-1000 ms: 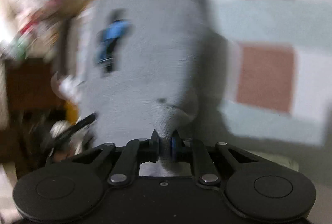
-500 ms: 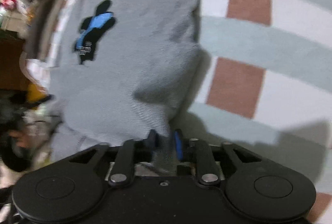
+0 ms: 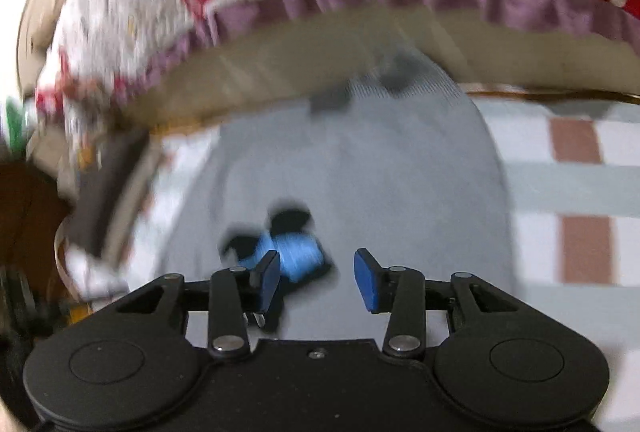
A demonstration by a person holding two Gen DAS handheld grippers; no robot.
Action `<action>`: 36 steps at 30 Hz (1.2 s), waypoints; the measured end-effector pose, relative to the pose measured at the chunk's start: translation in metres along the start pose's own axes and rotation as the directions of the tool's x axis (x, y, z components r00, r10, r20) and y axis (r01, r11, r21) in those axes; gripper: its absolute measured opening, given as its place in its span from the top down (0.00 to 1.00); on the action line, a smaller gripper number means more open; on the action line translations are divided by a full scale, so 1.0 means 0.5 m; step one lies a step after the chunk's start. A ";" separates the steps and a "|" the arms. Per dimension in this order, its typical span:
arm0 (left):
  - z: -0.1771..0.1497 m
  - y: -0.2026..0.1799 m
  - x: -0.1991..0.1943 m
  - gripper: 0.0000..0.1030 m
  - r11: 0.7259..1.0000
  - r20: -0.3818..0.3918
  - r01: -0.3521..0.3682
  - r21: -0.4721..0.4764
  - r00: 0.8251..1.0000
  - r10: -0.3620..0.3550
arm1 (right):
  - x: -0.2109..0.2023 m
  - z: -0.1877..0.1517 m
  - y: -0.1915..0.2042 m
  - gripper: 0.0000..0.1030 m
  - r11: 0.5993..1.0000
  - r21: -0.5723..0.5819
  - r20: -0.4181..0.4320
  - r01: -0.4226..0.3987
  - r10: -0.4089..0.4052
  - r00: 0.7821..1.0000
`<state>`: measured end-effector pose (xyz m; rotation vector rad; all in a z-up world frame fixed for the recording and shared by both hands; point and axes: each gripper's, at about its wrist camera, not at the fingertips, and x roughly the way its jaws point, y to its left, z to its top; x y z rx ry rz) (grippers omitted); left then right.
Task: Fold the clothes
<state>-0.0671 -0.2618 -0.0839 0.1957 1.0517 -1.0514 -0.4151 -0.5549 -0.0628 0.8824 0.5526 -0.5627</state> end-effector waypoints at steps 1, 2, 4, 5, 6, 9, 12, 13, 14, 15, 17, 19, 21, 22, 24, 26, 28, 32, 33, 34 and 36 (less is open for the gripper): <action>0.006 0.005 0.010 0.63 1.000 0.007 0.004 -0.002 1.000 -0.004 | 0.026 0.001 0.001 0.55 0.999 0.051 0.060 -0.011 0.008 0.998; 0.013 0.009 0.019 0.63 1.000 0.014 0.006 -0.008 1.000 -0.006 | 0.049 -0.003 -0.002 0.55 0.996 0.089 0.127 -0.009 -0.002 0.992; 0.028 0.014 0.034 0.63 1.000 0.028 0.011 -0.003 1.000 -0.011 | 0.080 -0.019 -0.009 0.55 0.992 0.101 0.189 0.079 -0.097 0.977; 0.037 0.015 0.042 0.63 1.000 0.038 0.000 0.014 0.999 0.000 | 0.093 -0.027 -0.013 0.55 0.986 0.104 0.211 0.131 -0.150 0.966; 0.047 0.014 0.051 0.63 0.998 0.058 -0.028 0.055 0.998 0.025 | 0.100 -0.031 -0.014 0.54 0.981 0.074 0.212 0.179 -0.191 0.958; 0.074 0.009 0.086 0.53 0.981 0.102 -0.108 0.163 0.991 0.092 | 0.094 -0.023 -0.025 0.54 0.964 -0.032 0.212 0.266 -0.253 0.944; 0.123 0.032 0.144 0.43 0.989 0.062 -0.083 0.123 0.995 0.076 | 0.077 -0.007 -0.049 0.54 0.949 -0.075 0.234 0.307 -0.283 0.930; 0.144 0.043 0.167 0.43 0.994 0.046 -0.069 0.086 0.997 0.065 | 0.074 -0.001 -0.062 0.54 0.946 -0.053 0.238 0.318 -0.298 0.925; 0.163 0.045 0.189 0.43 0.995 0.039 -0.067 0.074 0.997 0.064 | 0.071 0.004 -0.075 0.54 0.944 -0.032 0.242 0.329 -0.313 0.918; 0.178 0.039 0.208 0.43 0.993 0.040 -0.075 0.091 0.997 0.071 | 0.067 0.010 -0.088 0.54 0.940 -0.010 0.246 0.340 -0.328 0.912; 0.207 0.026 0.246 0.42 0.988 0.043 -0.090 0.124 0.995 0.085 | 0.073 0.013 -0.104 0.54 0.944 0.024 0.228 0.330 -0.327 0.917; 0.236 0.014 0.285 0.42 0.982 0.047 -0.104 0.158 0.994 0.098 | 0.081 0.015 -0.118 0.54 0.948 0.055 0.204 0.313 -0.318 0.926; 0.266 0.002 0.323 0.42 0.974 0.051 -0.119 0.191 0.992 0.111 | 0.090 0.016 -0.132 0.54 0.951 0.087 0.180 0.297 -0.308 0.934; 0.280 -0.004 0.342 0.42 0.970 0.053 -0.127 0.208 0.992 0.118 | 0.094 0.017 -0.139 0.54 0.952 0.103 0.169 0.289 -0.303 0.938; 0.309 -0.017 0.380 0.42 0.960 0.057 -0.141 0.240 0.990 0.131 | 0.106 0.018 -0.137 0.54 0.949 0.082 0.158 0.306 -0.315 0.936; 0.328 -0.030 0.408 0.41 0.956 0.064 -0.135 0.259 0.990 0.123 | 0.116 0.019 -0.135 0.54 0.944 0.055 0.145 0.326 -0.331 0.932; 0.341 -0.039 0.426 0.39 0.958 0.074 -0.119 0.262 0.992 0.103 | 0.126 0.021 -0.136 0.54 0.952 0.063 0.119 0.300 -0.306 0.945; 0.365 -0.039 0.464 0.33 0.967 0.072 -0.109 0.232 0.993 0.094 | 0.144 0.024 -0.138 0.54 0.965 0.083 0.067 0.248 -0.253 0.965; 0.368 -0.039 0.473 0.30 0.964 0.067 -0.124 0.237 0.992 0.111 | 0.148 0.025 -0.139 0.54 0.968 0.088 0.055 0.235 -0.240 0.969; 0.366 -0.040 0.482 0.26 0.956 0.067 -0.150 0.251 0.988 0.138 | 0.153 0.025 -0.139 0.54 0.971 0.093 0.042 0.221 -0.226 0.973; 0.355 -0.040 0.494 0.17 0.947 0.092 -0.170 0.273 0.984 0.151 | 0.162 0.027 -0.140 0.54 0.975 0.105 0.017 0.195 -0.198 0.980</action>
